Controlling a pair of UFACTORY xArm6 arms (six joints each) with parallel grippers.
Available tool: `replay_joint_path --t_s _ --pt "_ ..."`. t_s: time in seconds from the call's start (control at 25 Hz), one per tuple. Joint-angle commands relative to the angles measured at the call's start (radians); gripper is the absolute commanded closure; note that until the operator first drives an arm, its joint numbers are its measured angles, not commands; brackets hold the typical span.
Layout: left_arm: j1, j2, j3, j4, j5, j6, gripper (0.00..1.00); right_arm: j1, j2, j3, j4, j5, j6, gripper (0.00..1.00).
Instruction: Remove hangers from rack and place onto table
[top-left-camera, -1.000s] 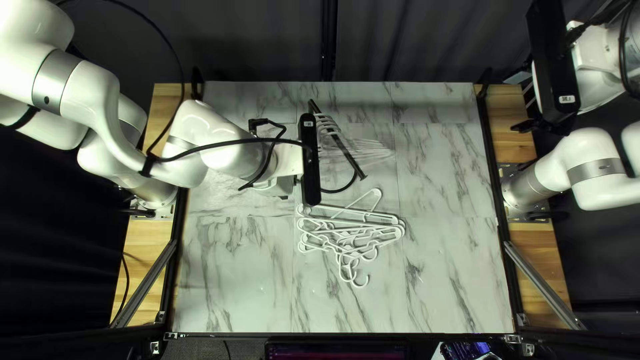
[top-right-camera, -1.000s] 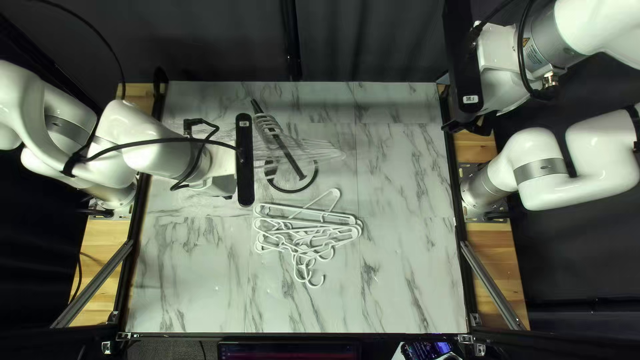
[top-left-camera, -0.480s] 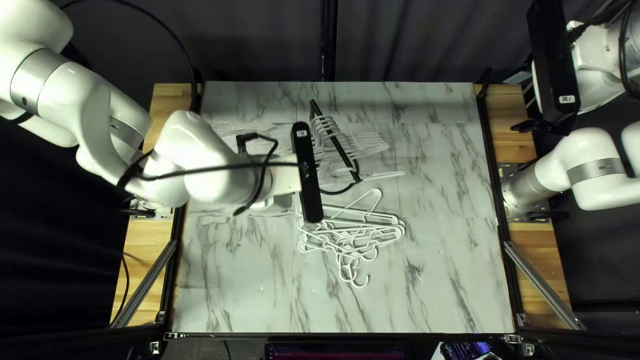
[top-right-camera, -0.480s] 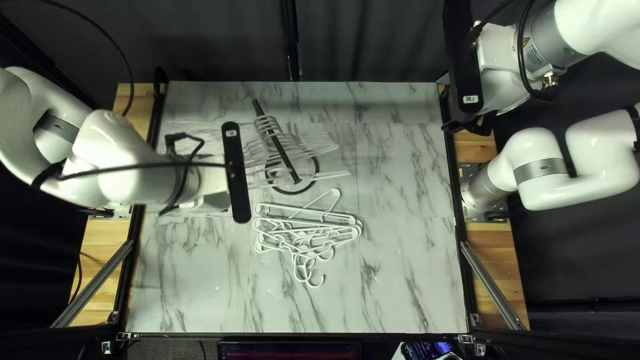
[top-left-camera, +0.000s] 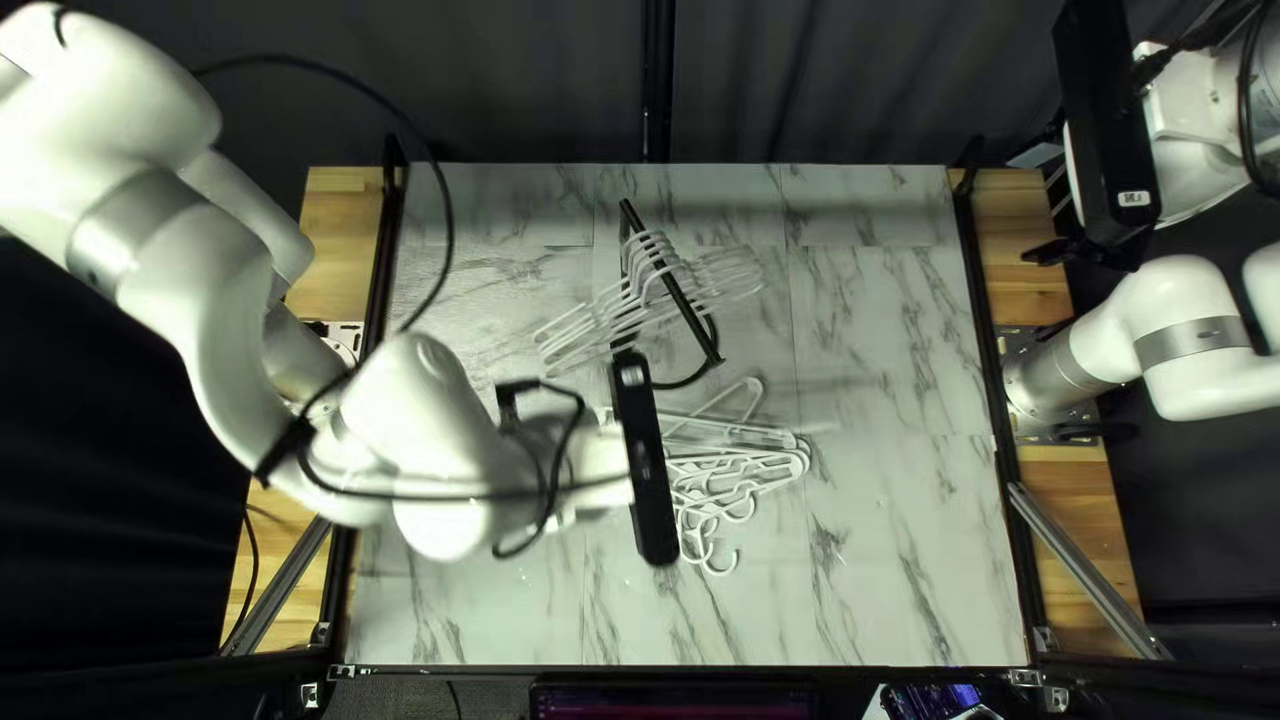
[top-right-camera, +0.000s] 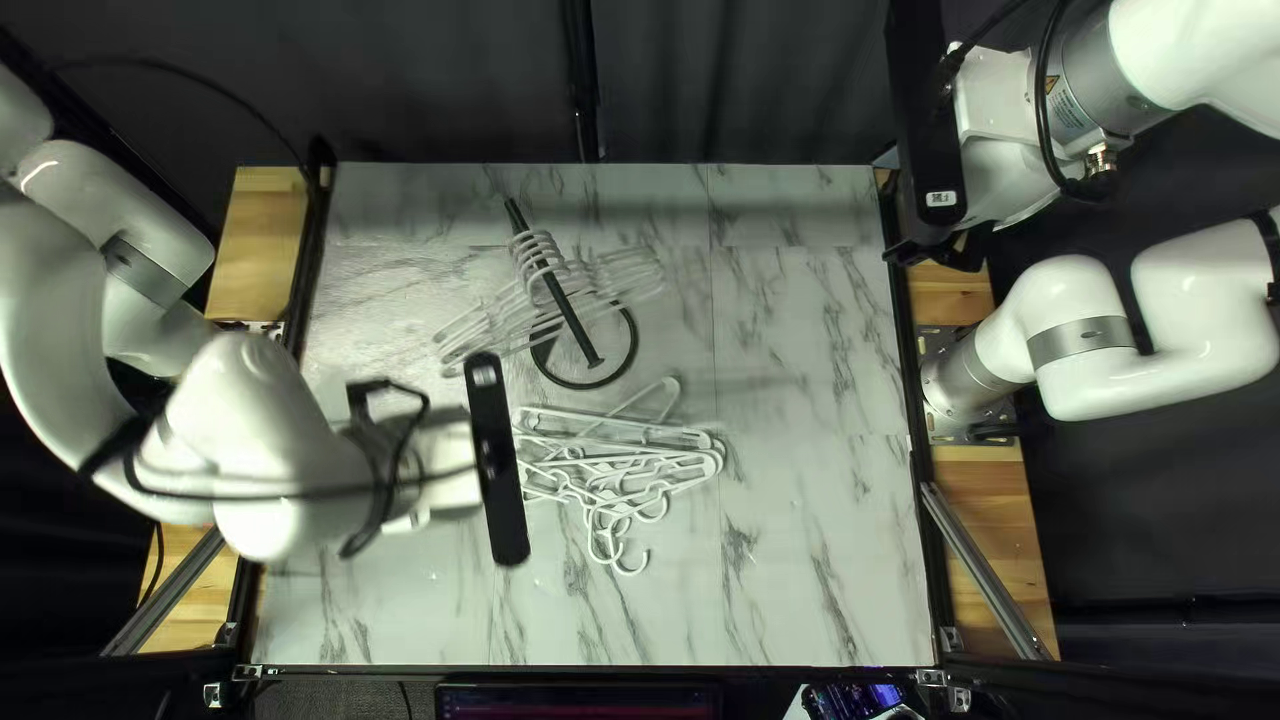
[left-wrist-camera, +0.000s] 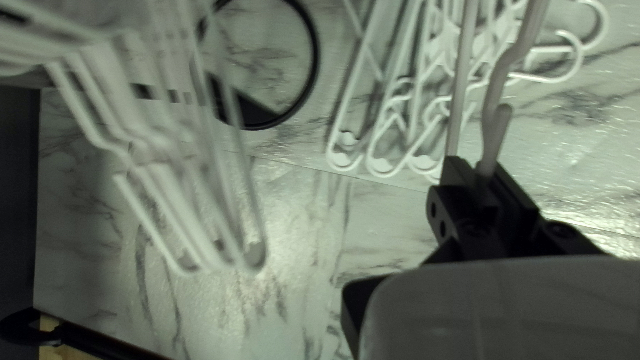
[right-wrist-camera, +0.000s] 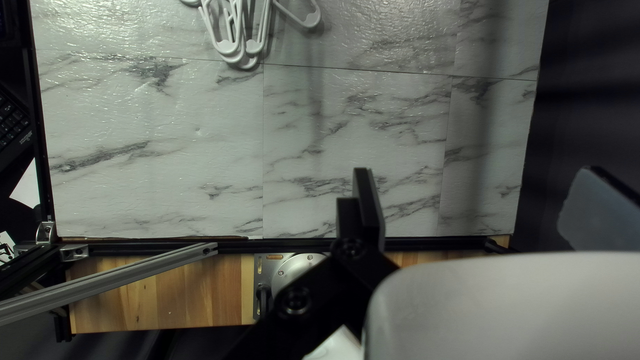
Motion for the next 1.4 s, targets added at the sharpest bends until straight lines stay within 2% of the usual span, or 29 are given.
replay_joint_path --t_s 0.04,0.4,0.48,0.76,1.08,1.4 --pt "-0.012 0.060 -0.030 0.046 0.117 -0.045 1.00 0.000 0.000 0.000 0.000 0.000 0.000 0.00" --pt "-0.014 0.061 -0.026 0.039 0.118 -0.054 1.00 0.000 0.000 0.000 0.000 0.000 0.000 0.00" --pt "-0.034 0.091 -0.033 0.055 0.135 -0.075 1.00 0.000 0.000 0.000 0.000 0.000 0.000 0.00" --pt "-0.132 0.272 -0.161 0.140 0.322 -0.144 1.00 0.000 0.000 0.000 0.000 0.000 0.000 0.00" --pt "-0.198 0.401 -0.220 0.204 0.480 -0.204 1.00 0.000 0.000 0.000 0.000 0.000 0.000 0.00" --pt "-0.186 0.403 -0.214 0.186 0.454 -0.206 1.00 0.000 0.000 0.000 0.000 0.000 0.000 0.00"
